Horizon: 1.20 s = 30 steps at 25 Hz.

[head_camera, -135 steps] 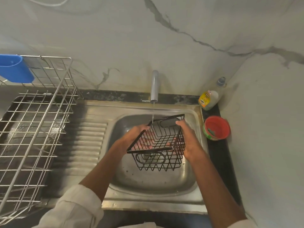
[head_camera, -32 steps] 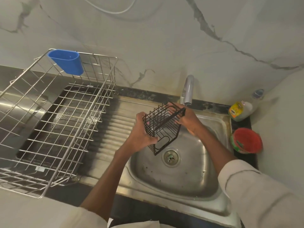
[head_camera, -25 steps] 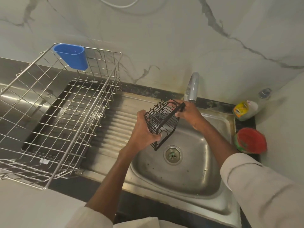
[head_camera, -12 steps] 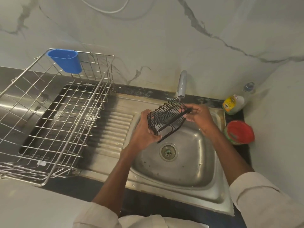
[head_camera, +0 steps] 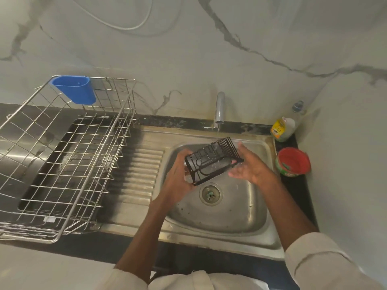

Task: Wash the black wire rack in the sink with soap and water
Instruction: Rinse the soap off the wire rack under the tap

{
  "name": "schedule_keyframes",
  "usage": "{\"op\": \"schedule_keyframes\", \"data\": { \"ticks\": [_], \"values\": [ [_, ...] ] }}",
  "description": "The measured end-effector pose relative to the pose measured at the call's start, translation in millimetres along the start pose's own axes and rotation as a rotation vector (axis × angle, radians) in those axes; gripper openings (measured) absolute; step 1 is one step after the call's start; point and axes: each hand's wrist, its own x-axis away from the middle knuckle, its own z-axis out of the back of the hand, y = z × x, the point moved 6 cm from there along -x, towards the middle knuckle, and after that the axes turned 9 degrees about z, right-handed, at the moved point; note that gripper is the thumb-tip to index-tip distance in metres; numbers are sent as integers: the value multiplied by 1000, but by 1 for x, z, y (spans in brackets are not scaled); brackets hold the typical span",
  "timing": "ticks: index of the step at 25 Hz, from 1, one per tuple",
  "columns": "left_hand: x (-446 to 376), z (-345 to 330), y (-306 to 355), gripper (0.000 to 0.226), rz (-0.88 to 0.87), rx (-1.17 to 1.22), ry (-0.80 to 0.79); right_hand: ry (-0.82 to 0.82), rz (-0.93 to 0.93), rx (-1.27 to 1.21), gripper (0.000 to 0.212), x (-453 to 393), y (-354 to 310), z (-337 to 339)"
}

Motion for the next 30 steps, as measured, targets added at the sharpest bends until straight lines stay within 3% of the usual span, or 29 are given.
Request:
{"op": "schedule_keyframes", "data": {
  "ticks": [3, 6, 8, 11, 13, 14, 17, 19, 23, 30],
  "values": [
    [5, -6, 8, 98, -70, -128, -51, -135, -53, -105, 69, 22, -12, -16],
    [12, -15, 13, 102, -150, -216, -86, -58, -13, 37, 53, 28, -23, -14],
    [16, -22, 13, 106, -178, -219, -95, -12, -18, 127, 59, 30, -22, -9],
    [16, -30, -4, 104, -228, -197, -55, 11, -45, 114, 47, 35, -13, 2],
    [12, -30, -25, 106, -89, -80, -13, 31, -60, 74, 40, 42, -3, 11],
    [10, -32, -37, 100, 74, 73, -38, 30, -48, 63, 44, 47, 2, 14],
    [4, -49, -41, 51, 531, 560, -182, 33, 21, 82, 56, 59, 17, 17],
    [-9, -63, -33, 77, 703, 735, -306, 18, 97, 95, 64, 63, 23, 15],
    [-35, -74, -3, 91, 665, 581, -411, 91, 222, 154, 111, 66, 27, 26],
    [-93, -93, 4, 92, 677, 658, -360, 188, 378, 322, 112, 81, 9, 20]
  ]
}}
